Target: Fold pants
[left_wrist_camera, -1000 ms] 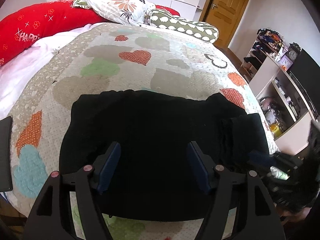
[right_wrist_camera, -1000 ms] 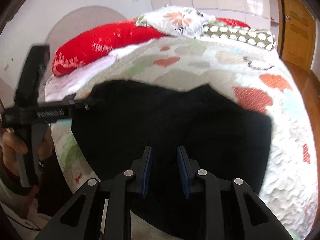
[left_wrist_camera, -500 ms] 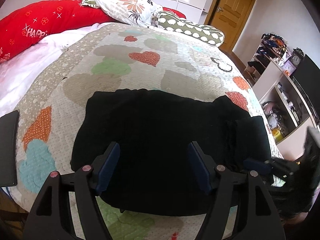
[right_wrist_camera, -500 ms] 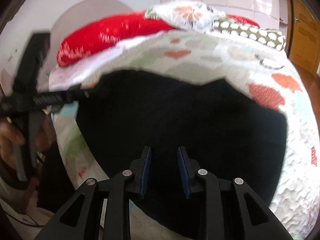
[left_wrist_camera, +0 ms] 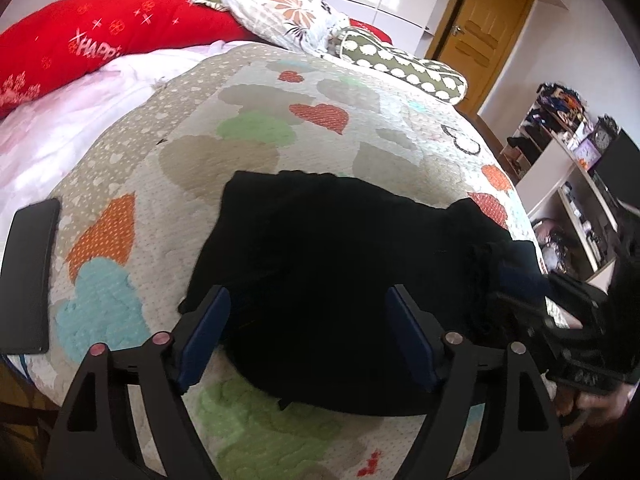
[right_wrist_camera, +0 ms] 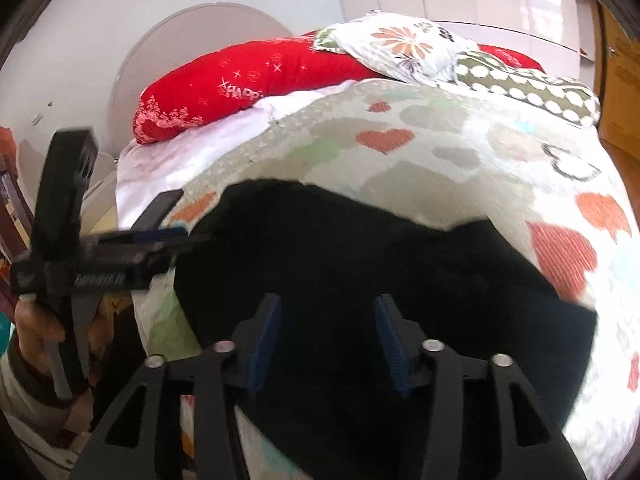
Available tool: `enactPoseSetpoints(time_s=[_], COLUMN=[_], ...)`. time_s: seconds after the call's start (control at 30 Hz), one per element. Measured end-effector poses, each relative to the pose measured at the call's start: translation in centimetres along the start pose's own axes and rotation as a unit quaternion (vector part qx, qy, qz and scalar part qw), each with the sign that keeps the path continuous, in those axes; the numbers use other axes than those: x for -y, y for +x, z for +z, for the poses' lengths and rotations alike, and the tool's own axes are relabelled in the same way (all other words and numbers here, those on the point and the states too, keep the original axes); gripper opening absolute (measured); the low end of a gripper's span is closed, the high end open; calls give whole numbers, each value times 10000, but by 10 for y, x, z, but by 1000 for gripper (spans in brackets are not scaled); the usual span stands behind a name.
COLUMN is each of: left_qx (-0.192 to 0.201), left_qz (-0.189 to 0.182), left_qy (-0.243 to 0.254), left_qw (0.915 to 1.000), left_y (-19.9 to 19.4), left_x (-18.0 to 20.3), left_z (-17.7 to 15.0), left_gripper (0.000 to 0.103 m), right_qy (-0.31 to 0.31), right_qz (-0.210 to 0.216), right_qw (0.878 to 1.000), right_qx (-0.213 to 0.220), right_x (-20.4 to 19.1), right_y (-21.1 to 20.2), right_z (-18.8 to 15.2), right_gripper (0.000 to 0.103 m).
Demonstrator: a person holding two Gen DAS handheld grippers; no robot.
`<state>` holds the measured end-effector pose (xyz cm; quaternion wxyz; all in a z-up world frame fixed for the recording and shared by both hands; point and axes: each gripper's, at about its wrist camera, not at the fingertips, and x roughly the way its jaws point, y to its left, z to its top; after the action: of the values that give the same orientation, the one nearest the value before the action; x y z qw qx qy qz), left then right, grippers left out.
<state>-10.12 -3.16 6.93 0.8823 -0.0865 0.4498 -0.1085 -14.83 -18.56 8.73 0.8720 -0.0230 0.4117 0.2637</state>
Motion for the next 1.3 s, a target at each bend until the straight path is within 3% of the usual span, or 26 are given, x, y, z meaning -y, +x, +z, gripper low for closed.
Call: enactPoseSetpoints(time_s=[0.33,0.6,0.77,0.83,0.87,0.9,0.97,1.0,1.03,1.07,1.17,1.3], left_qx=[-60,-117,9,100,159,193,260,318,434,492,897,1375], left_qz=[-401,-426,-531,-545,-571,-597,-624,-568,-542,-571,-802,-1123], left_qy=[-886,-1149,-1117,-1104,-1099,-1101,-1067,-1013,-914,-872,-569,291], left_qw=[9952,9924,9923,9923,9922,9919,9920,9927,9934,9933,9911,9837], left_y=[-14,10,22,25,26,25,20,16,7,0,-34,-68], left_x=[-49,-58,-53,-53,-52,-52,-50,-49,-46,-44,-23,38], left_z=[-32,-41,-36,-34,-33,-32,-29,-27,-24,-22,-12,-7], left_gripper=[85,85,91,92,91,89,58,50,30,24,24,24], right_qy=[-577,-1351,-1295,-1136,-1061,-1012,-993,-928,-842,-724,-498,-75], right_qz=[575,483,689,827,909,929,971,1057,1133,1265,1490,1426], right_qw=[9964,9854,9827,9830,9827,9831,9844,9854,9866,9876,9876,9862], right_qx=[-239,-916,-1131,-1180,-1219,-1213,-1078,-956,-815,-588,0,840], right_x=[-31,-65,-64,-64,-63,-64,-64,-60,-56,-48,-29,16], right_y=[67,139,167,174,176,176,166,156,144,124,71,-16], right_z=[73,98,99,97,96,96,97,99,103,106,112,100], right_gripper=[81,81,81,75,56,49,38,32,31,28,26,22])
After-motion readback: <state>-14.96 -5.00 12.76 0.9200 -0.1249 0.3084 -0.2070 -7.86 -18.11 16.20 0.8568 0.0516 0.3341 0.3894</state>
